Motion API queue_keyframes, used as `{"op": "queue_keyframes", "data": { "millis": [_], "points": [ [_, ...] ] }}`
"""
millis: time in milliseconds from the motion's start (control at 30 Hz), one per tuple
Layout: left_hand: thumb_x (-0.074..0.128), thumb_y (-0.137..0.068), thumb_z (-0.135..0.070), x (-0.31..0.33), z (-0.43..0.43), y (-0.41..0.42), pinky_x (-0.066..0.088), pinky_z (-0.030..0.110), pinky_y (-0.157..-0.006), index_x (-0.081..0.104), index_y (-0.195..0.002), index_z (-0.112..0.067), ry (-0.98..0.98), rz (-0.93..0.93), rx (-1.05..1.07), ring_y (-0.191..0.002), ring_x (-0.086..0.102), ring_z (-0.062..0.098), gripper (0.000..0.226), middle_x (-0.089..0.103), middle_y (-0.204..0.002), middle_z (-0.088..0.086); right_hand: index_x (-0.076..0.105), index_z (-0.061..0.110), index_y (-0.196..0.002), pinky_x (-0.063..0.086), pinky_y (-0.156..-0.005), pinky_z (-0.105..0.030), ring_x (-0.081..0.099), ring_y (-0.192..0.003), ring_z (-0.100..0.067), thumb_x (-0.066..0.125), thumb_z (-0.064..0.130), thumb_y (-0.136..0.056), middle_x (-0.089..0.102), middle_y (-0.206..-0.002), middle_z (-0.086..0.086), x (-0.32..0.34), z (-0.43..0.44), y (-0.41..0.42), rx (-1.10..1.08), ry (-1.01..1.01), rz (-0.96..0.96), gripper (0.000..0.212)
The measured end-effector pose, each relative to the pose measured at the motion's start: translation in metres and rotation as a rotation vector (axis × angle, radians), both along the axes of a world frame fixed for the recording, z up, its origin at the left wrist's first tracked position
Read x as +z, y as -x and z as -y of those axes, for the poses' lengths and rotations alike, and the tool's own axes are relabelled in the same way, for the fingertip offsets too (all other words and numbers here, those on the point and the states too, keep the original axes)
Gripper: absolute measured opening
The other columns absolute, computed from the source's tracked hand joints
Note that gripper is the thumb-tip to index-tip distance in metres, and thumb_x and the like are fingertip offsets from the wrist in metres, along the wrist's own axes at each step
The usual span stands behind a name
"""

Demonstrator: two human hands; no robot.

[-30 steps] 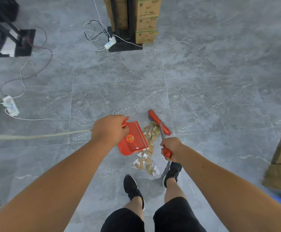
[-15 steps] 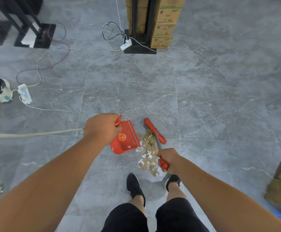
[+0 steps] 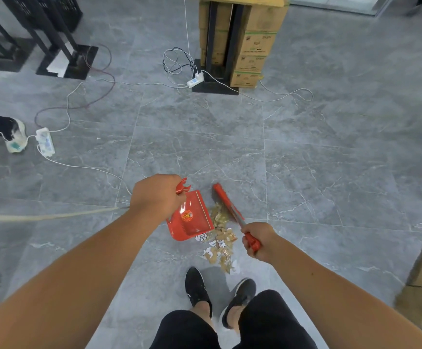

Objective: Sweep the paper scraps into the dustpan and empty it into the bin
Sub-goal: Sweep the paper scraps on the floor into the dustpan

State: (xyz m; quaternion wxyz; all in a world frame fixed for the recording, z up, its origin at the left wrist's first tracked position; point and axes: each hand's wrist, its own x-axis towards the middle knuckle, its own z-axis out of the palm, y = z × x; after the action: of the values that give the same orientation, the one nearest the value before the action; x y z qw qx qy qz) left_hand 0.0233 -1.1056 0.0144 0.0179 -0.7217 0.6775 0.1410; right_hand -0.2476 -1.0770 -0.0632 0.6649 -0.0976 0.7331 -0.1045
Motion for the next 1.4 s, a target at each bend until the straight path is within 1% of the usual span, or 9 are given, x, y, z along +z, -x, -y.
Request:
{"op": "queue_keyframes", "data": {
  "millis": [100,233,400,600,700,900,1100,1233,1400],
  "points": [
    [0.057,-0.086,-0.048,0.001,0.006,0.021,0.045,0.029,-0.061,0.060,-0.082,-0.027,-0.001,0.001,-0.017,-0.070,0.057,0.018,0.021,0.055,-0.070,-0.009,0.055,0.005,-0.089,0.029,-0.037,-0.017,0.048,-0.042,-0.014,0.054,-0.001,-0.090,0.045,-0.061,-0.008,0.008,0.001,0.014,-0.026,0.013,0.006,0.006],
    [0.057,-0.085,-0.041,0.006,0.018,0.056,0.049,0.031,-0.065,0.061,-0.083,-0.026,-0.008,-0.010,-0.065,-0.075,0.062,0.019,0.016,0.063,-0.075,-0.006,0.053,0.003,-0.086,0.025,-0.038,-0.018,0.043,-0.042,-0.014,0.052,-0.001,-0.091,0.042,-0.062,-0.009,0.016,0.001,0.039,-0.047,0.039,0.022,0.007],
    [0.058,-0.086,-0.042,0.005,0.037,0.094,0.039,0.030,-0.062,0.063,-0.086,-0.026,0.025,-0.012,-0.161,-0.078,0.060,0.020,0.016,0.064,-0.081,-0.004,0.050,0.006,-0.086,0.025,-0.036,-0.017,0.041,-0.043,-0.015,0.051,0.000,-0.092,0.040,-0.062,-0.009,0.019,-0.002,0.068,-0.135,0.062,0.043,0.009],
    [0.056,-0.086,-0.041,0.000,0.055,0.113,0.041,0.031,-0.062,0.056,-0.080,-0.027,0.033,-0.063,-0.281,-0.078,0.061,0.022,0.016,0.055,-0.071,-0.006,0.050,0.007,-0.082,0.026,-0.036,-0.017,0.043,-0.043,-0.015,0.052,0.001,-0.092,0.040,-0.063,-0.010,0.023,-0.013,0.073,-0.243,0.069,0.004,0.012],
    [0.057,-0.083,-0.041,0.000,0.069,0.108,0.038,0.031,-0.060,0.061,-0.082,-0.024,0.046,-0.097,-0.352,-0.076,0.060,0.022,0.017,0.059,-0.073,-0.005,0.052,0.006,-0.088,0.026,-0.036,-0.017,0.045,-0.040,-0.015,0.053,0.002,-0.092,0.040,-0.065,-0.010,0.022,-0.021,0.060,-0.355,0.061,-0.007,0.005],
    [0.056,-0.084,-0.040,0.006,0.093,0.082,0.033,0.030,-0.054,0.055,-0.075,-0.025,0.018,-0.128,-0.577,-0.065,0.053,0.018,0.018,0.048,-0.062,-0.007,0.054,0.000,-0.093,0.028,-0.037,-0.018,0.045,-0.042,-0.016,0.054,0.002,-0.091,0.044,-0.066,-0.012,0.019,-0.041,0.007,-0.587,0.061,-0.036,0.003],
    [0.060,-0.082,-0.041,0.015,0.114,0.048,0.041,0.031,-0.061,0.065,-0.085,-0.024,0.019,-0.136,-0.702,-0.074,0.058,0.021,0.019,0.061,-0.076,-0.005,0.052,0.001,-0.093,0.027,-0.035,-0.017,0.042,-0.042,-0.017,0.052,-0.001,-0.090,0.044,-0.064,-0.012,0.029,-0.064,-0.058,-0.828,0.074,-0.034,0.003],
    [0.060,-0.082,-0.041,0.023,0.116,0.033,0.037,0.030,-0.062,0.066,-0.085,-0.021,0.044,-0.102,-0.775,-0.079,0.061,0.026,0.021,0.064,-0.079,-0.002,0.049,0.004,-0.088,0.027,-0.032,-0.016,0.043,-0.037,-0.015,0.051,0.000,-0.090,0.047,-0.063,-0.012,0.038,-0.095,-0.083,-0.928,0.095,-0.036,0.005],
    [0.062,-0.079,-0.039,0.024,0.108,0.001,0.033,0.029,-0.057,0.065,-0.082,-0.020,0.066,-0.058,-0.821,-0.071,0.057,0.025,0.020,0.056,-0.070,-0.003,0.048,0.003,-0.094,0.027,-0.032,-0.017,0.044,-0.036,-0.014,0.051,0.001,-0.090,0.047,-0.065,-0.012,0.033,-0.146,-0.111,-1.031,0.097,-0.062,0.006]
  ]
}}
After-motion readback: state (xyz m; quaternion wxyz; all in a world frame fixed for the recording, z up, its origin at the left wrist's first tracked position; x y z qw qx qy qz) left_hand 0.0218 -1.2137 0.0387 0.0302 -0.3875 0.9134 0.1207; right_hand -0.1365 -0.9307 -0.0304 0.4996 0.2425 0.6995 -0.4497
